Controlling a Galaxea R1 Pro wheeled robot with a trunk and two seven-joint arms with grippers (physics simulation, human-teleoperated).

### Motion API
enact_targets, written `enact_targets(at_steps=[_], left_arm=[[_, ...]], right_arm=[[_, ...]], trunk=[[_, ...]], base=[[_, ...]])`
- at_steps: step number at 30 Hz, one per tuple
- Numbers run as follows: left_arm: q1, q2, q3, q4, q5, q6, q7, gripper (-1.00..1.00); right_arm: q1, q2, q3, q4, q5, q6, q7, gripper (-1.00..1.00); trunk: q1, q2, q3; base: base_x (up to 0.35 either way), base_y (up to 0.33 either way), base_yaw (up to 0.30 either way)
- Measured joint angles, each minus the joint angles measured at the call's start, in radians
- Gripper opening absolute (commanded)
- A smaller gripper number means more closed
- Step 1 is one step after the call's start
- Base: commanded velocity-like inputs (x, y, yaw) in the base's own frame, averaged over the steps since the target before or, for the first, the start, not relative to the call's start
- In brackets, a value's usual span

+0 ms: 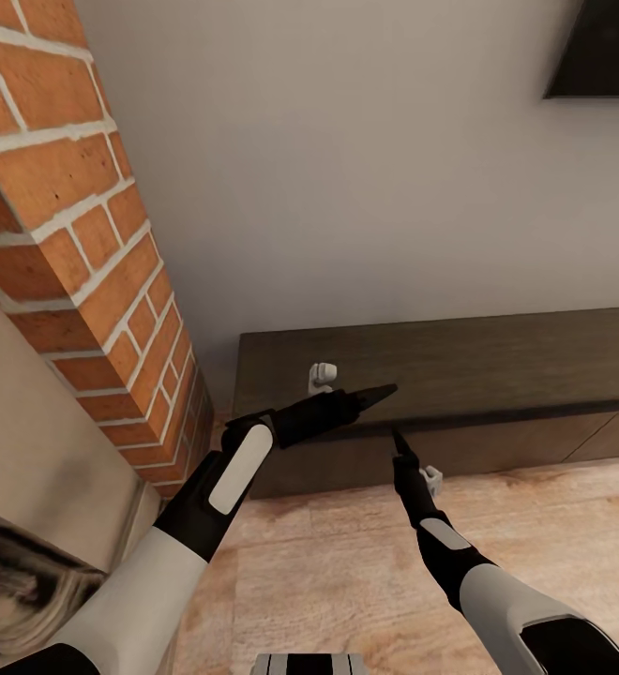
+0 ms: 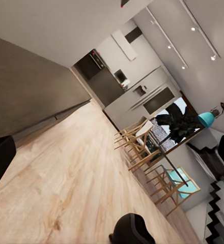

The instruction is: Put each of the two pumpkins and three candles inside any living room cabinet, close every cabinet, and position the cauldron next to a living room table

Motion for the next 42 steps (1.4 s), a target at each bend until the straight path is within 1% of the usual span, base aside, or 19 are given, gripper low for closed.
enact_targets(at_steps=[10,16,20,42], left_arm=[[0.000,0.000,0.000,0.001,0.000,0.000,-0.002,1.00],[0.000,0.000,-0.001,0.001,0.000,0.000,-0.002,1.00],[0.000,0.000,-0.001,0.001,0.000,0.000,-0.002,1.00],[0.000,0.000,-0.001,0.003,-0.002,-0.001,-0.002,1.00]], right_arm=[[0.000,0.000,0.001,-0.001,0.002,0.002,-0.006,1.00],[0.000,0.001,0.001,0.000,0.001,0.003,0.058,1.00],[0.000,0.001,0.001,0.000,0.000,0.003,0.072,1.00],[0.000,0.001,0.003,0.000,0.000,0.003,0.074,1.00]], trunk=[[0.000,0.000,0.000],[0.000,0.000,0.000],[0.000,0.000,0.000],[0.000,0.000,0.000]], base=[[0.000,0.000,0.000],[0.000,0.000,0.000],[0.000,0.000,0.000],[0.010,0.000,0.000]])
